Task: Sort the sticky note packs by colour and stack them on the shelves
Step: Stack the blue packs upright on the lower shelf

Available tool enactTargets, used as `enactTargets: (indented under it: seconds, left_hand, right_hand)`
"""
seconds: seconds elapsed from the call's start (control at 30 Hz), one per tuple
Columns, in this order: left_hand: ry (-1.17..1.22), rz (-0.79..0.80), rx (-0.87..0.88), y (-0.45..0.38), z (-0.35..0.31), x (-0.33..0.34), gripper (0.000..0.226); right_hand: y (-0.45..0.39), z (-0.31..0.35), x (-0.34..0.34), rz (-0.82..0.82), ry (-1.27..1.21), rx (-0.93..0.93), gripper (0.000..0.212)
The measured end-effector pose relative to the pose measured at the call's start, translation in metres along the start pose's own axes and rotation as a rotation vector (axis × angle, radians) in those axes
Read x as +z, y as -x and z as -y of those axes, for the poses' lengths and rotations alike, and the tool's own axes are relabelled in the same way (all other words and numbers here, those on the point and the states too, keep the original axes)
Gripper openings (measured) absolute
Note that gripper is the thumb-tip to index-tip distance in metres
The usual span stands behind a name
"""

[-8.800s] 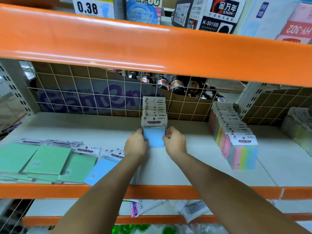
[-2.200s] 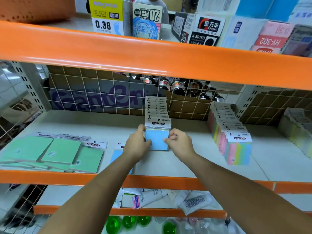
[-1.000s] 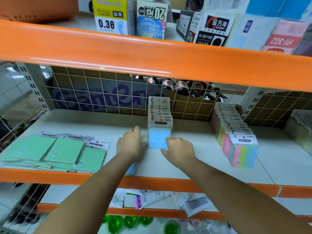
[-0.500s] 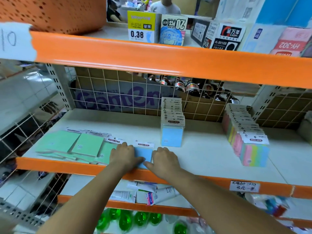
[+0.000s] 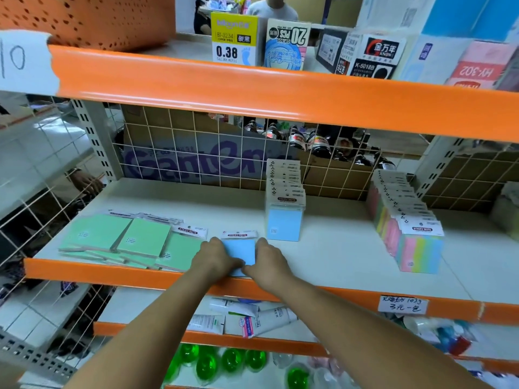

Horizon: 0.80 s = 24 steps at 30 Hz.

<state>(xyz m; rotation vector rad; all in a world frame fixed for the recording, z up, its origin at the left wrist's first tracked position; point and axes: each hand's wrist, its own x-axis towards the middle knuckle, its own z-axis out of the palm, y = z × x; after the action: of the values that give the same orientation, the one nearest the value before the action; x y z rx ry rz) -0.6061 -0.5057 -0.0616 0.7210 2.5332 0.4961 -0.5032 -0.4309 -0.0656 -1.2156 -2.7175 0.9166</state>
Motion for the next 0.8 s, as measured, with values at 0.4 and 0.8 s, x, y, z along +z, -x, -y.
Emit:
enactTargets:
  seconds: [0.4,0.8]
  left_hand:
    - [0.193,-0.182,0.234,0.015,-0.054,0.021,0.051]
    - [0.202,-0.2,0.303,-0.004,-0.081,0.045,0.033]
  right_hand:
    - [0.01,-0.035,-0.05,-0.205,-0.015,0.036,0.046]
    - [-0.015,-0.063,-0.066,-0.255,0.212,0.046,0.035]
